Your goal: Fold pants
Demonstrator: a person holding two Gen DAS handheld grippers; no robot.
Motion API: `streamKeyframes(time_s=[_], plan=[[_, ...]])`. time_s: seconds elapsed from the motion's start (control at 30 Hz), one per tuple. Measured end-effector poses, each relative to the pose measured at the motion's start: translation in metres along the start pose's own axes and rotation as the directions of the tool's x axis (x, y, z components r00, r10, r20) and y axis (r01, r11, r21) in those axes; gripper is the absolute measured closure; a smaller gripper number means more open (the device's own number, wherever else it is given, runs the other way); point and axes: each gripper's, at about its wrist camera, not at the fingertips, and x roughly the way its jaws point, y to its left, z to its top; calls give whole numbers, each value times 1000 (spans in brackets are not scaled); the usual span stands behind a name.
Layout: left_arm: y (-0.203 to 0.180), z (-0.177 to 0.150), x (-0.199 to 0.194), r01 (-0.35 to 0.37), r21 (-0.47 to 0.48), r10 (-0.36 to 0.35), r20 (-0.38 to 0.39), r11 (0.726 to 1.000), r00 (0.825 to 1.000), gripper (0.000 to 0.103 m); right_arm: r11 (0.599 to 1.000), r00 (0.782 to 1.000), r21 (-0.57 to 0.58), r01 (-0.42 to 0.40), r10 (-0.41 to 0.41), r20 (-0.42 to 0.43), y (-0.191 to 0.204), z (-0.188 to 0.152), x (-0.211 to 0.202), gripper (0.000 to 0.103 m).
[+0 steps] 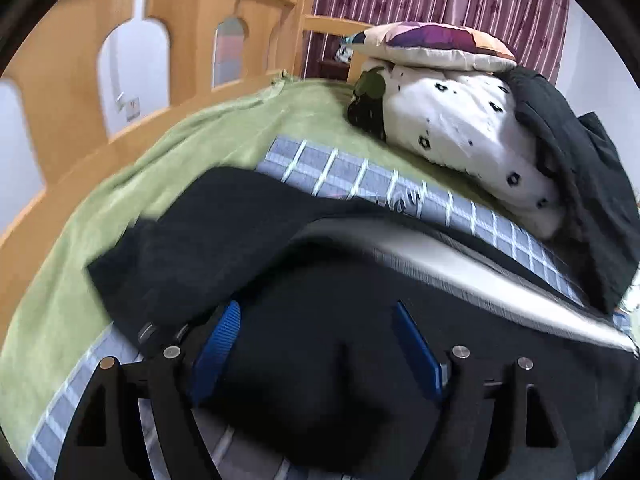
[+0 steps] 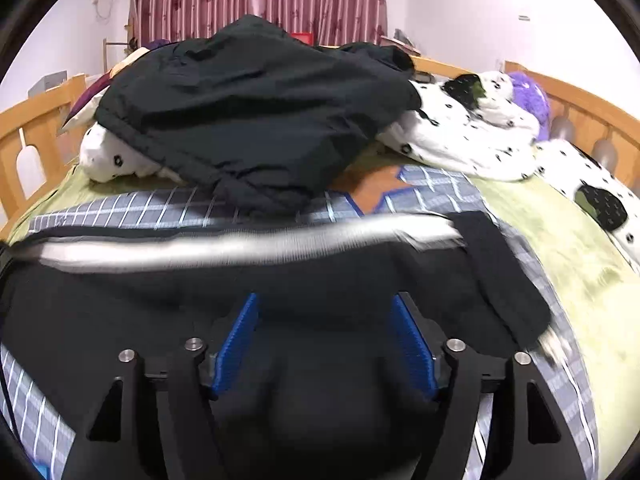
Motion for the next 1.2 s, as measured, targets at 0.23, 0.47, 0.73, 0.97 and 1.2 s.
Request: streamKeyframes(time_s=[0.23, 0.47, 0.73, 0.97, 1.2], plan=[[41, -70, -9, 74, -105, -89, -142, 992, 986, 26, 981, 993, 186, -45, 64, -98, -48, -59, -27, 33], [50, -73, 9, 124, -170, -148, -135, 978, 980, 26, 945, 983, 315, -89, 134, -123, -63, -72, -12, 33], [34, -44, 43, 8, -167, -24, -92, 986, 995, 42, 924, 980, 371, -93, 151, -131, -64, -55, 35, 33], [27, -16, 47, -59, -114, 50, -83, 992, 995, 91, 922, 993, 387, -7, 53, -108, -66, -28, 61, 86], [9, 7, -36, 14, -57, -11, 41, 998, 999, 93, 935, 995, 345, -89, 71, 64, -69, 28, -10, 90]])
